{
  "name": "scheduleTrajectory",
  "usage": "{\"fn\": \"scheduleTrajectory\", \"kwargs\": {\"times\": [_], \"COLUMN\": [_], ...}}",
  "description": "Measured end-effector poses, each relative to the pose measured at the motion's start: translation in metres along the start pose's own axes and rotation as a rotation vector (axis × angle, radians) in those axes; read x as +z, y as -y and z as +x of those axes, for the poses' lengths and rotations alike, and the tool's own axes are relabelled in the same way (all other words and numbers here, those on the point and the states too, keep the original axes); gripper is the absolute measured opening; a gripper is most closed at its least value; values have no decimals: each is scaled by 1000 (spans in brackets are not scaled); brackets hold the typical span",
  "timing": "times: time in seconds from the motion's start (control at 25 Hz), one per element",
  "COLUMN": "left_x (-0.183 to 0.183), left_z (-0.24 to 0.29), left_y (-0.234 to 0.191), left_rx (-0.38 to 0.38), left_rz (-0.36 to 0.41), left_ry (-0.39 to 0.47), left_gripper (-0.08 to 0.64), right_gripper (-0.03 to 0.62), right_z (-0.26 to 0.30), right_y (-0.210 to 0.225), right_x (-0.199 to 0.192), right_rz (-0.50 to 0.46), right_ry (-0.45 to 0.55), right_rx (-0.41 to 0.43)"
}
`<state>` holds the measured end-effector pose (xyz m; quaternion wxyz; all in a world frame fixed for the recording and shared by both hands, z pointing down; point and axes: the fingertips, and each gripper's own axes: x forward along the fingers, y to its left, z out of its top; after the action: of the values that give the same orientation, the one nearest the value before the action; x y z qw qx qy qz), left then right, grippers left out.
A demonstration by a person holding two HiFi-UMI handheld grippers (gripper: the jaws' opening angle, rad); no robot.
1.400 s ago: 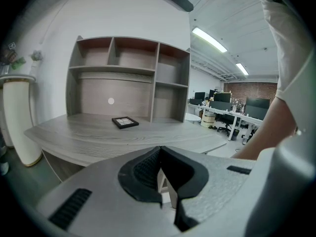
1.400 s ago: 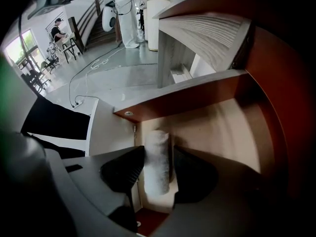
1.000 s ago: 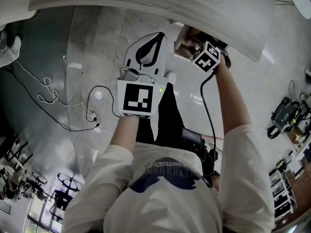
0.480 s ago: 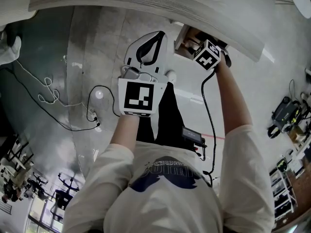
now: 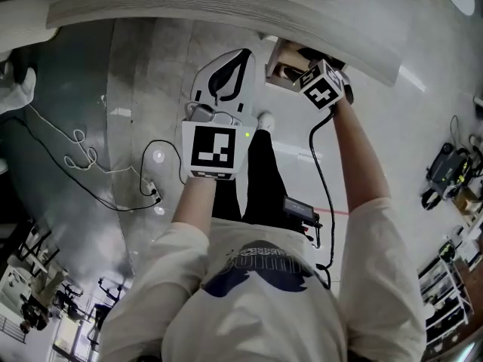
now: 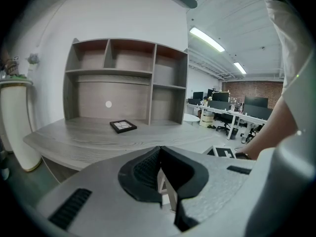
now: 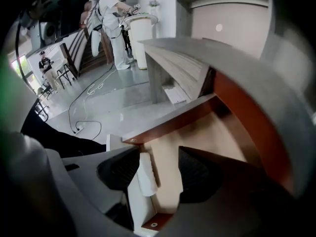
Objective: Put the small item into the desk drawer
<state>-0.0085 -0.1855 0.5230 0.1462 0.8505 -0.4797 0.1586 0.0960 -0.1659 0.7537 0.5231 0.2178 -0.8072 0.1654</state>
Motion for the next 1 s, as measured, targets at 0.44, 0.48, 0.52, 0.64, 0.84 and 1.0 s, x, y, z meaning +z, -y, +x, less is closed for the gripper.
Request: {"fn": "scheduleTrajectory", "kwargs": {"times": [0.44,0.48,0.52,0.64,0.84,1.0], "left_x": [56,61,66,84,109,133], "left_z": [-21,-24,-28,-35,-47,-59], "left_y": [22,25,28,35,46,59], "left_rx": [-21,-22,-23,-34,-57,-76], "left_rz": [53,56,59,74,87,103], "left_ry": [56,58,60,85,118,156], "left_gripper": [8,8,8,8,8,8], "right_gripper": [227,225,224,212,189,161], "right_z": [-88,-98,-109,-142,-199,-249], "right_y": [-1,-2,-3,1,1,1], "right_x": [7,6,6,13,30,42], "right_rz": [240,258,275,320,376,417], "right_ry": [204,221,240,313,429,526], "right_rx": [-101,-111,-123,-178,-266,-346]}}
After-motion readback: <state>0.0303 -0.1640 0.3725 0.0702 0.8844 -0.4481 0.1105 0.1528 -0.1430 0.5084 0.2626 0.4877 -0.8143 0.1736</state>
